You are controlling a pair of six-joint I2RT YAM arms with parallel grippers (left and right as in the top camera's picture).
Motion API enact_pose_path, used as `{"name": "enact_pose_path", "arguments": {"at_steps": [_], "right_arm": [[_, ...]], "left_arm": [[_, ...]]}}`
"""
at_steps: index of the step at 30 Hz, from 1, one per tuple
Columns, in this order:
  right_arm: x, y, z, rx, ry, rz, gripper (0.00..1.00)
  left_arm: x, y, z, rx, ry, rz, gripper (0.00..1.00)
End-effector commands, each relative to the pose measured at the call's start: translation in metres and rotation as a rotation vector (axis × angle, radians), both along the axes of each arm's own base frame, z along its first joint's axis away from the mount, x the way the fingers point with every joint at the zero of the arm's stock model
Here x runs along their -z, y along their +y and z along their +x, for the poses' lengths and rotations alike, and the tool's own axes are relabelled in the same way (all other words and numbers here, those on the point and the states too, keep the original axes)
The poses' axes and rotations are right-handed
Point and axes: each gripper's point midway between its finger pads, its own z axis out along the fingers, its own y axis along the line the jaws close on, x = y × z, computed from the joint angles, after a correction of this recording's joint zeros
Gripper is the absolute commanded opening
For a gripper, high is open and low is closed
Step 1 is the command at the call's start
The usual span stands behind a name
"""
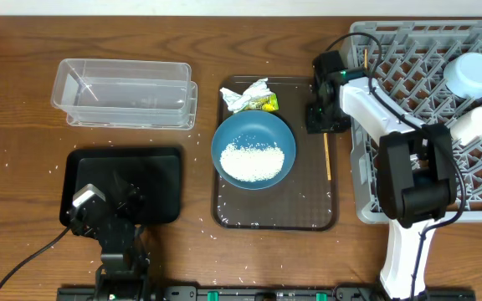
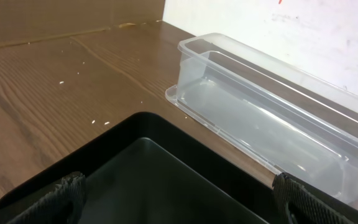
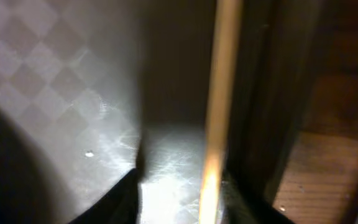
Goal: Sort waste into correct bins and load items into the dishwasher rack
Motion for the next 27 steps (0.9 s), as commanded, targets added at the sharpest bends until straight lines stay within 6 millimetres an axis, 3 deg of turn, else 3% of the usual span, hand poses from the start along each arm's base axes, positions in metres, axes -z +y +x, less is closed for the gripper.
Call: {"name": "enact_pose_path", "arguments": {"at_steps": [1, 7, 11, 16, 23, 27], "right_arm": [[0.008, -0.001, -0.012, 0.019, 0.032, -0.017, 0.31], [0.007, 0.004, -0.007, 0.010, 0.010, -0.009, 0.03], [-0.005, 0.013, 0.001, 0.007, -0.014, 0.022, 0.01], [-0.054, 0.001, 0.032, 0.012, -0.132, -0.015, 0.01], [-0.158, -0.045, 0.081, 0.004, -0.371, -0.056, 0.01], [-0.191, -0.082, 0.097, -0.001, -0.461, -0.087, 0.02]], "left_arm": [[0.015, 0.003, -0.004, -0.018, 0.052, 0.007, 0.98], [0.015, 0.003, -0.005, -0.018, 0.052, 0.007, 0.98], [0.015, 0.003, -0.004, -0.018, 0.052, 0.007, 0.98], [0.015, 0.003, -0.004, -0.018, 0.052, 0.007, 0.98], [0.015, 0.003, -0.004, -0.018, 0.051, 0.007, 0.98], [0.015, 0.003, -0.004, -0.018, 0.051, 0.007, 0.98]]}}
